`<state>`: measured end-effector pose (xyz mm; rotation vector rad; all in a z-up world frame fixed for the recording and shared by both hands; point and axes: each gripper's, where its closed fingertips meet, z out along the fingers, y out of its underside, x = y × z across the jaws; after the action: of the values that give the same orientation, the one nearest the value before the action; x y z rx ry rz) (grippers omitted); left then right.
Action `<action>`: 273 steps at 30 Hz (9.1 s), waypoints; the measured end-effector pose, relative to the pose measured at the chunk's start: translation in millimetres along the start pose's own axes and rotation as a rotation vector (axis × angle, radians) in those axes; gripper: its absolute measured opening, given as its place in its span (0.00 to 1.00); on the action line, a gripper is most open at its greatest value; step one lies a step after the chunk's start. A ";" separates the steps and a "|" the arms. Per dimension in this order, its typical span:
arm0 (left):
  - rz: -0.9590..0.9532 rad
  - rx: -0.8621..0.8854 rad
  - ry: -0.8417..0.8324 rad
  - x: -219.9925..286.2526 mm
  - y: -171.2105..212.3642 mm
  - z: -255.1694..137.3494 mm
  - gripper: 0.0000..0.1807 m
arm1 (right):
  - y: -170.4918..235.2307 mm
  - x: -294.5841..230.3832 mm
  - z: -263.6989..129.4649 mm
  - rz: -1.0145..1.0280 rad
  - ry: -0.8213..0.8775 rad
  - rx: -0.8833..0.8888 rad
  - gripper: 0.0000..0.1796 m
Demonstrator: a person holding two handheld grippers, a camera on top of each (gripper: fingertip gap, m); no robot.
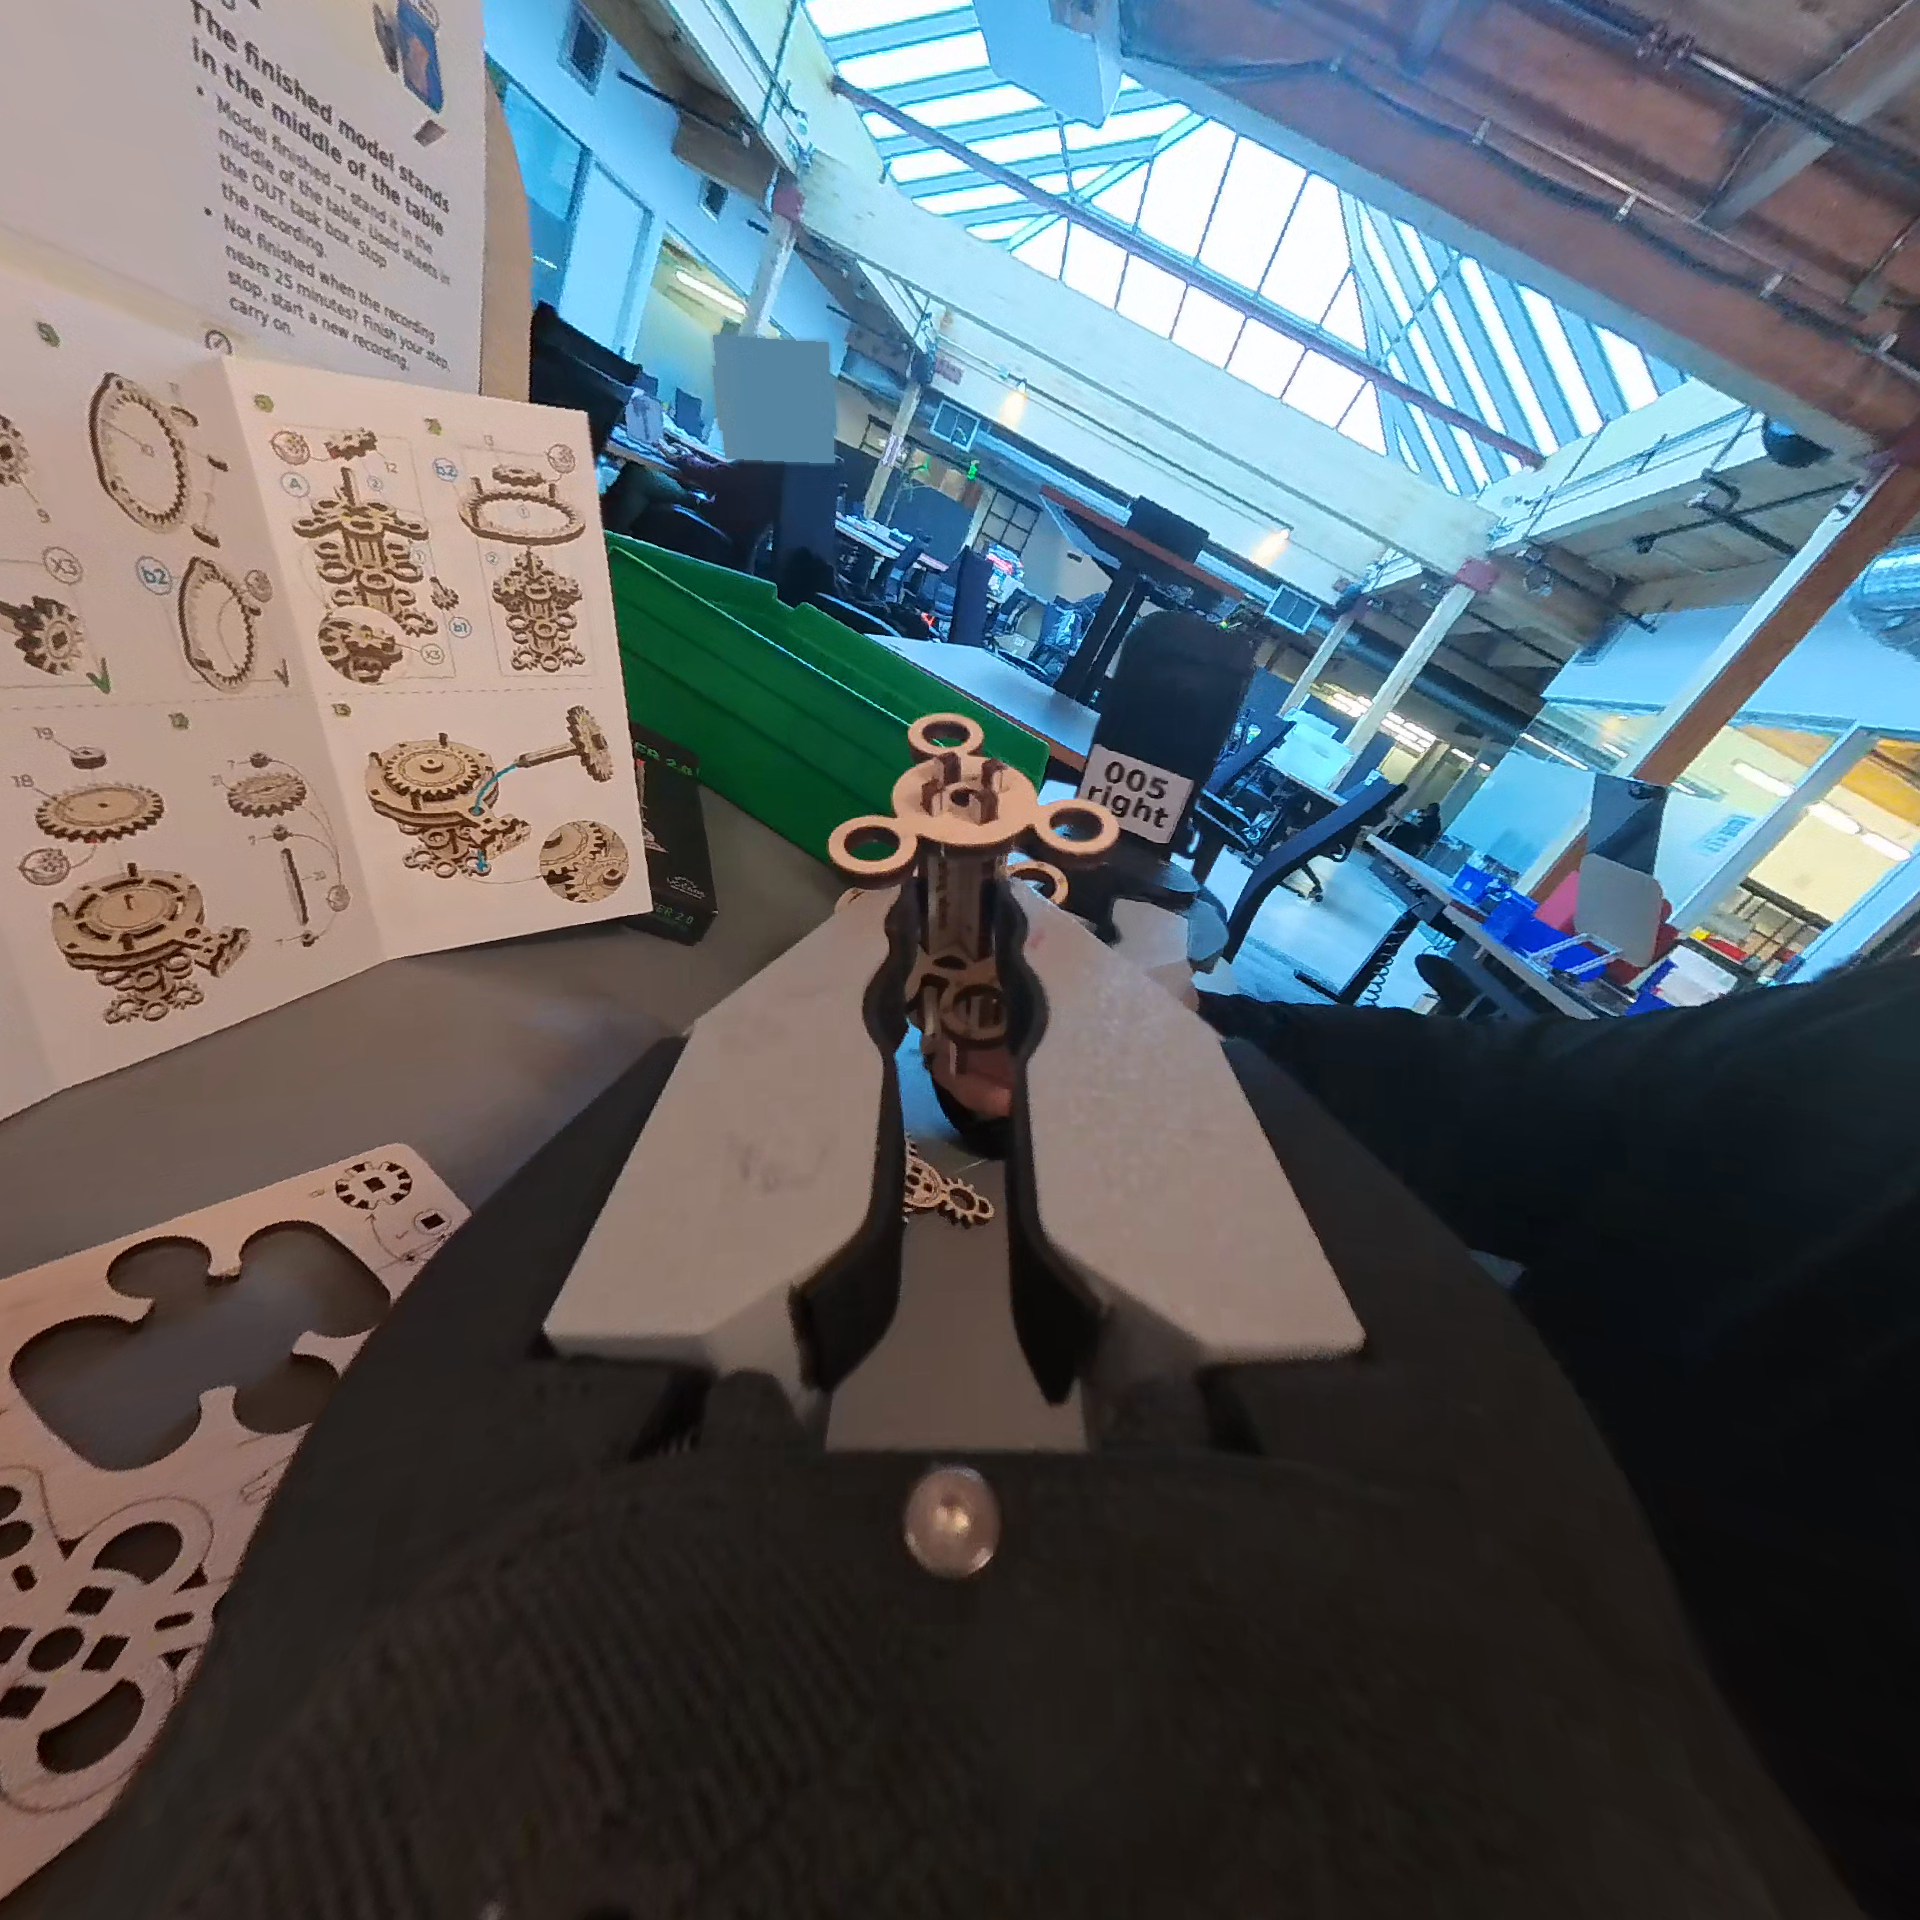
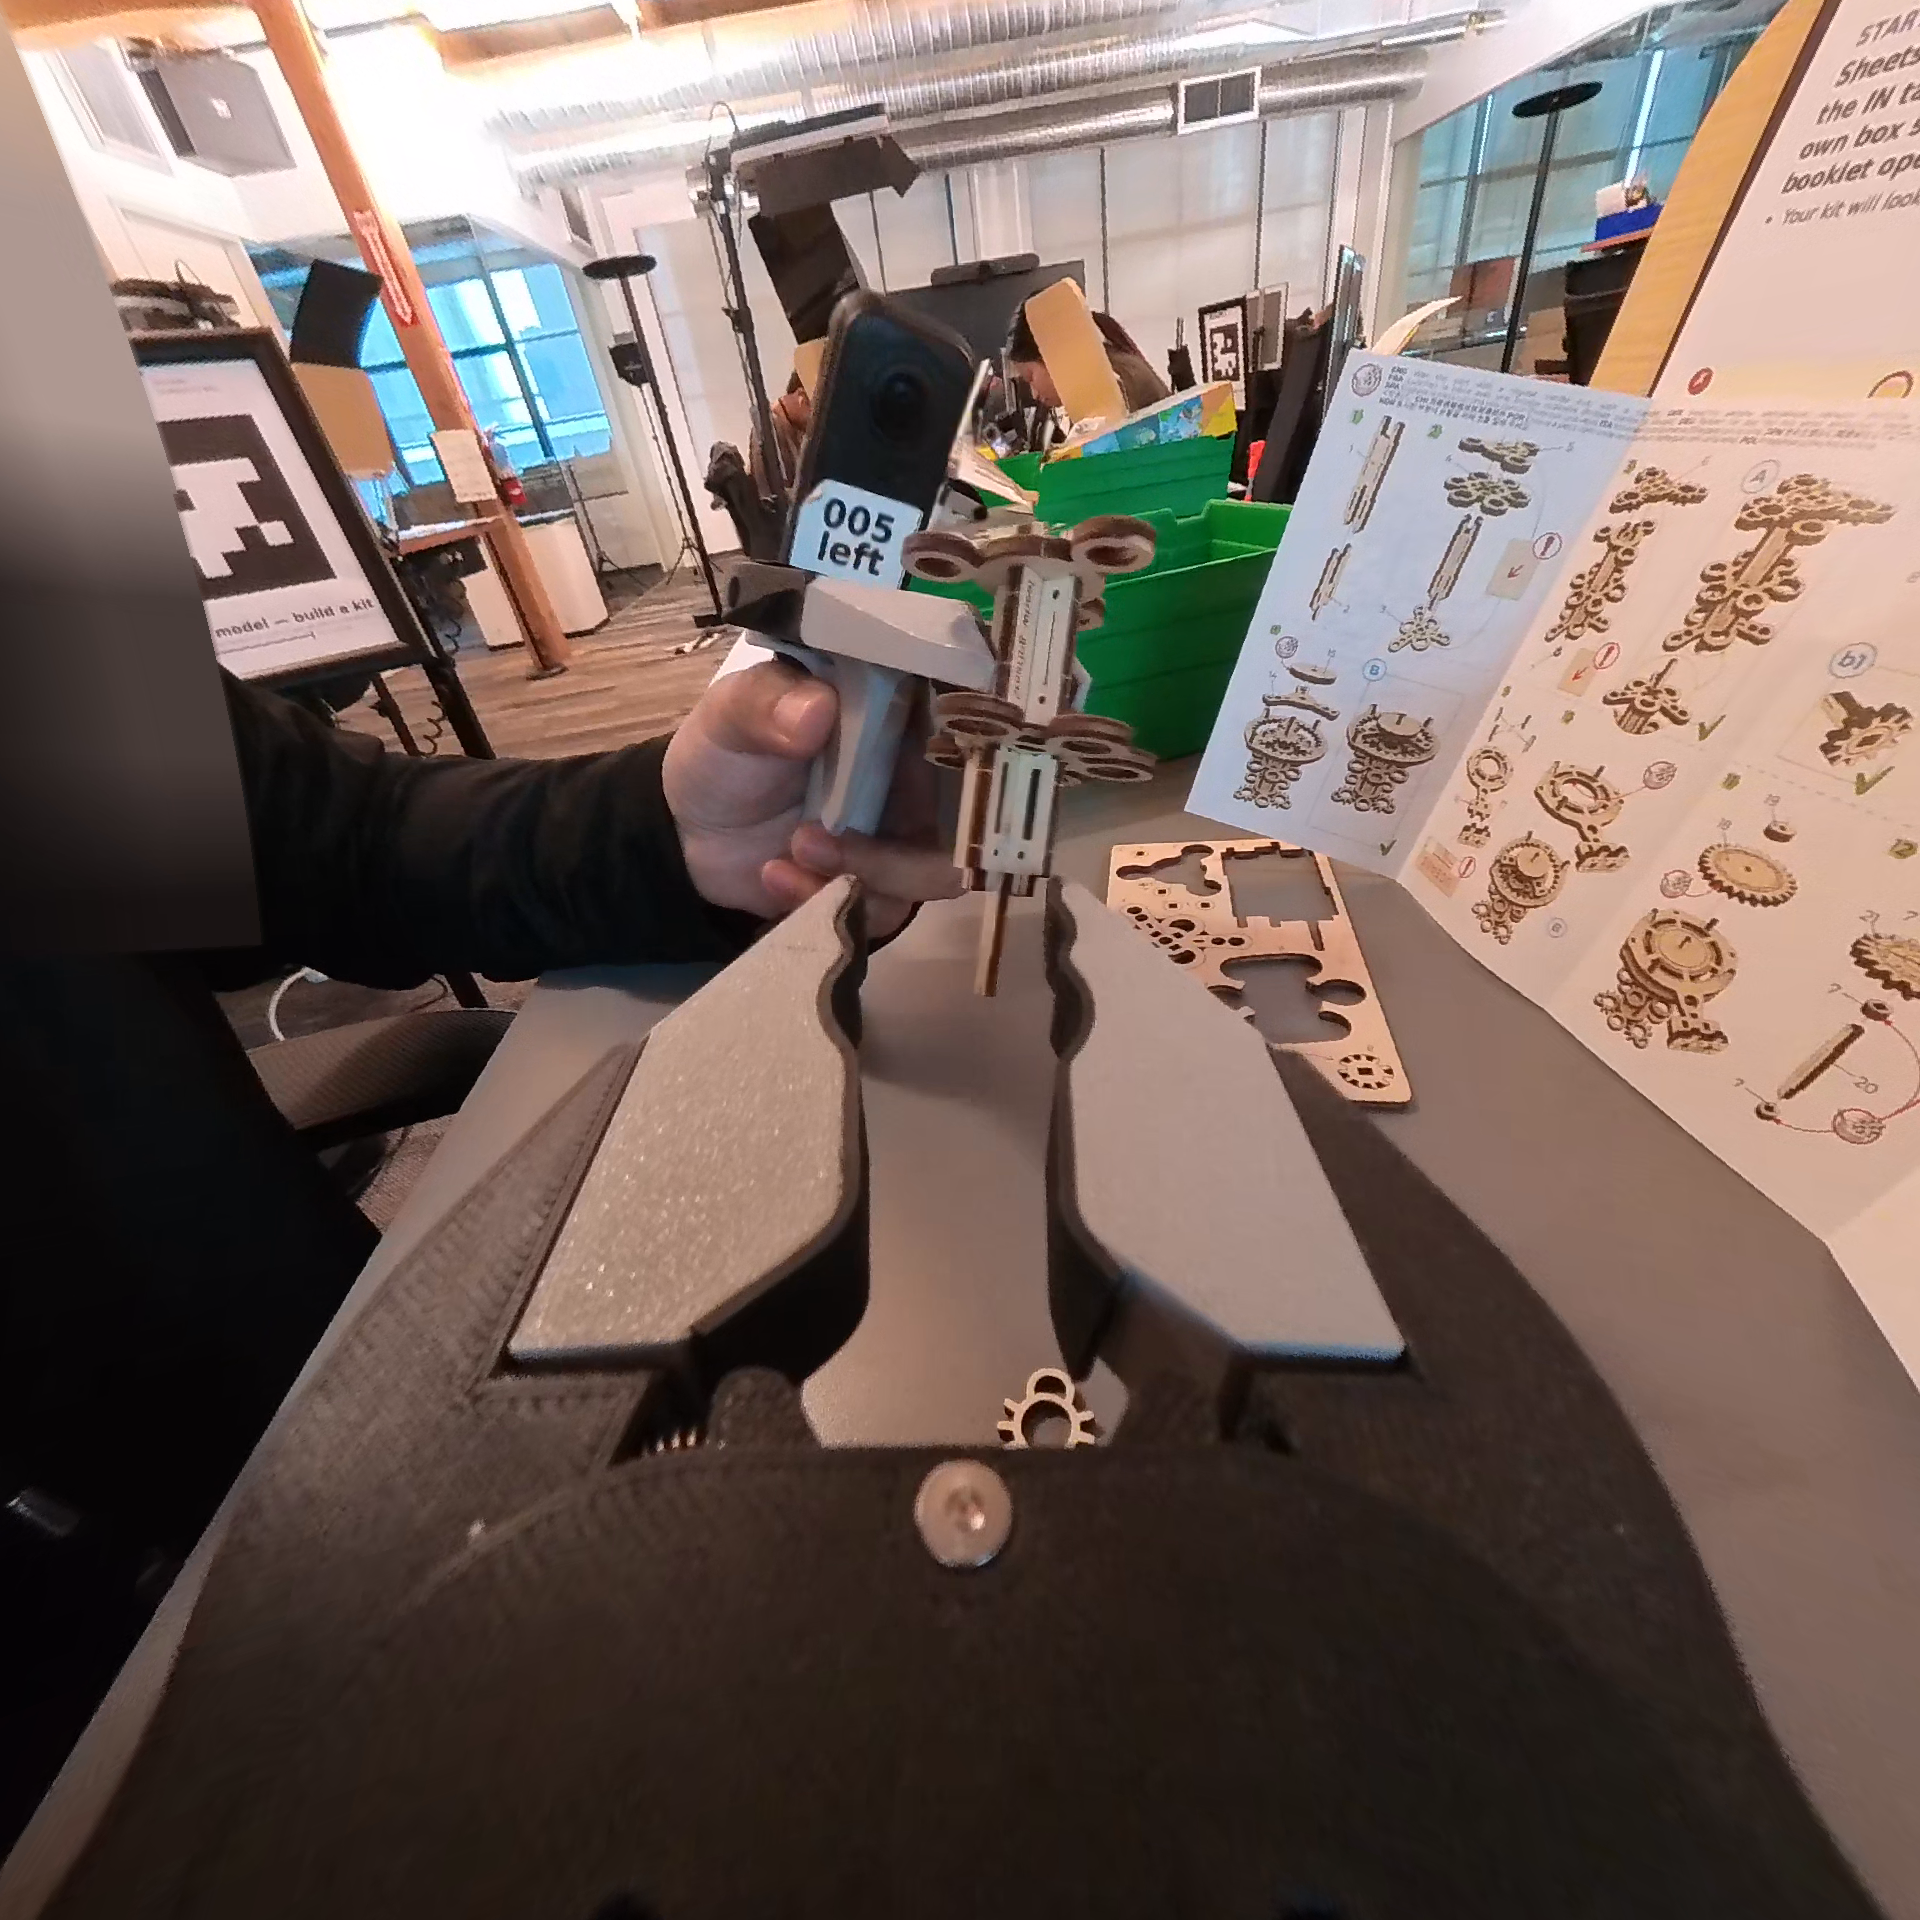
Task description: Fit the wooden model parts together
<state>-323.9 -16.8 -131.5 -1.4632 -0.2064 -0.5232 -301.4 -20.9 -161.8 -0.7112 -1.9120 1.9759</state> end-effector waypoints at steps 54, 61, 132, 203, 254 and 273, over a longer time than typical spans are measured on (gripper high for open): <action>0.024 -0.040 0.047 8.4 3.5 1.0 0.06 | 1.1 -1.7 2.9 0.165 -0.027 -0.018 0.06; 0.043 -0.027 0.060 11.6 -0.7 -2.3 0.07 | -8.7 2.3 -3.9 -0.069 0.056 0.035 0.06; 0.245 0.016 0.133 46.4 -6.4 -4.9 0.05 | -17.7 -5.8 -4.6 -0.931 0.448 -0.020 0.06; 0.243 -0.221 0.212 22.0 49.2 2.2 0.05 | 106.6 18.9 -69.5 -0.357 -0.269 -0.881 0.21; 1.007 -0.202 0.062 26.9 67.5 8.3 0.05 | 92.8 -31.4 -92.3 -0.017 0.268 -0.687 0.29; 0.912 -0.229 -0.002 18.9 62.2 9.3 0.05 | 106.4 -10.6 -81.6 0.075 0.443 -0.729 0.35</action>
<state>-277.4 -10.5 -177.4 -1.5974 0.5246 0.2066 -235.3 34.8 -265.0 -1.2808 -2.2979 0.9756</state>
